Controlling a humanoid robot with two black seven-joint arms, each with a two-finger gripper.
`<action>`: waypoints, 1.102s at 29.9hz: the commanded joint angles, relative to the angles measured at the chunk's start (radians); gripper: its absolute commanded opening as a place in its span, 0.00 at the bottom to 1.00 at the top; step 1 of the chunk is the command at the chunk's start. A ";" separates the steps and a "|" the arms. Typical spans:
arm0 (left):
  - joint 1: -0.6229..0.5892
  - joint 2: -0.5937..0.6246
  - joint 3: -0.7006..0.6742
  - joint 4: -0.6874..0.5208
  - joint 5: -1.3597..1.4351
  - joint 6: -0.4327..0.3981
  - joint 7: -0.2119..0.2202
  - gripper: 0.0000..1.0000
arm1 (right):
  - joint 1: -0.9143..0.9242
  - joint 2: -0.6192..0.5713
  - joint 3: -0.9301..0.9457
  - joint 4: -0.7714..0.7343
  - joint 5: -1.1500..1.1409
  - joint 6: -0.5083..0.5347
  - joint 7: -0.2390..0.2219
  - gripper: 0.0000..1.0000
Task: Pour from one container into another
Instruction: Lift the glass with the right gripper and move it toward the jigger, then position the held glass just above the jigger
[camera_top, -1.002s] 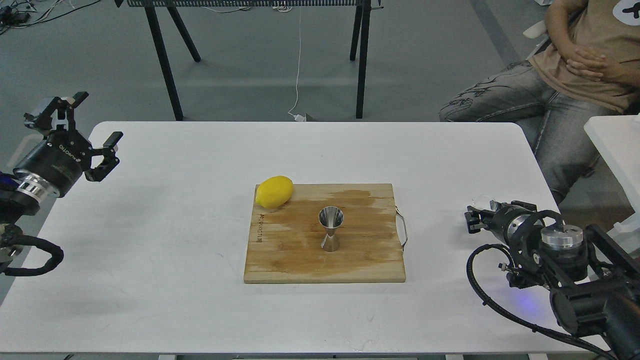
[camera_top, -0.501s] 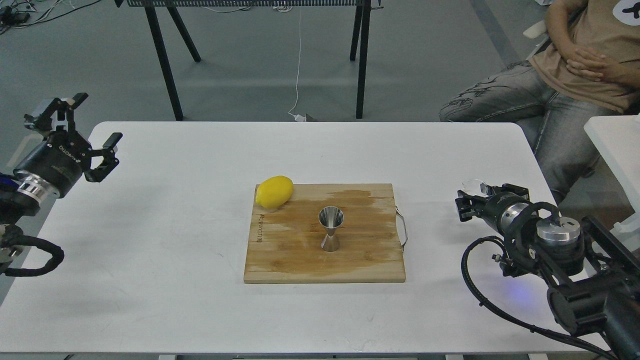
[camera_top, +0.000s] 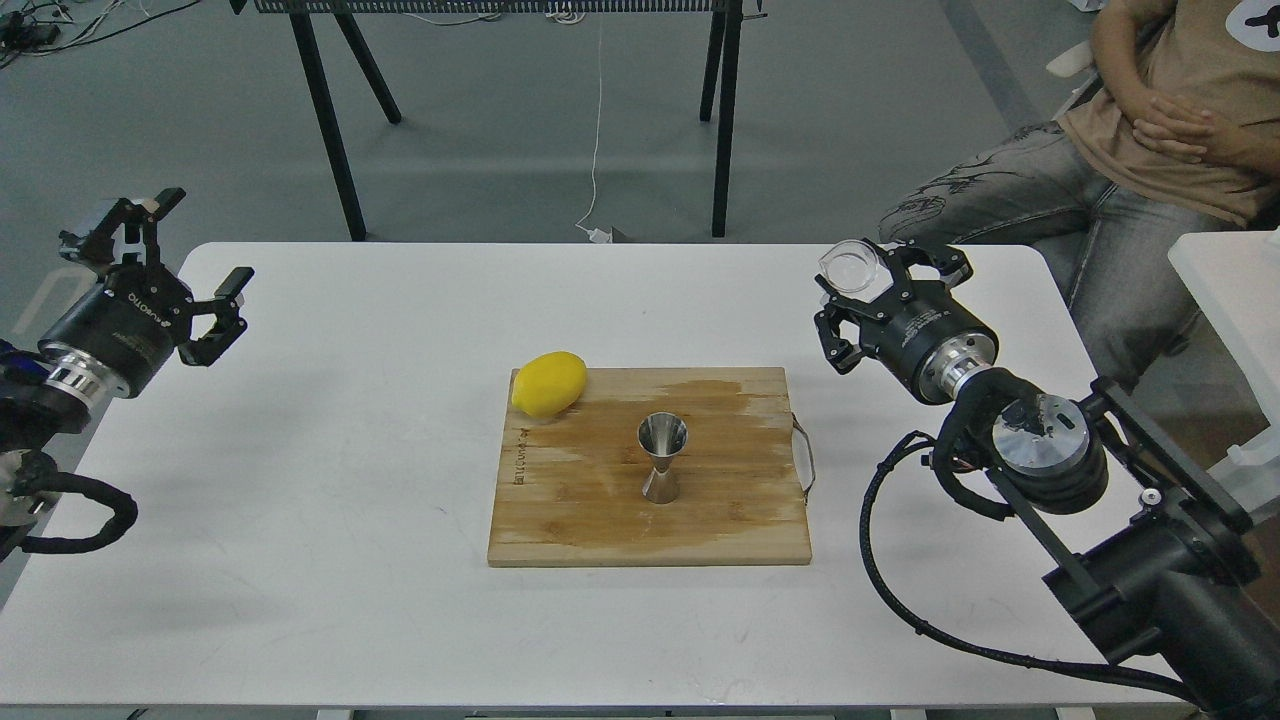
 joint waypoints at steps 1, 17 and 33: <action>0.000 0.000 0.000 0.000 0.000 0.000 0.000 0.99 | 0.005 0.027 -0.055 0.016 -0.093 0.058 0.000 0.43; 0.000 -0.012 0.002 0.015 0.002 0.000 0.000 0.99 | 0.004 0.043 -0.233 0.026 -0.437 0.163 0.005 0.43; -0.002 -0.014 0.002 0.037 0.002 0.000 0.000 0.99 | 0.007 0.034 -0.320 0.020 -0.656 0.178 0.006 0.43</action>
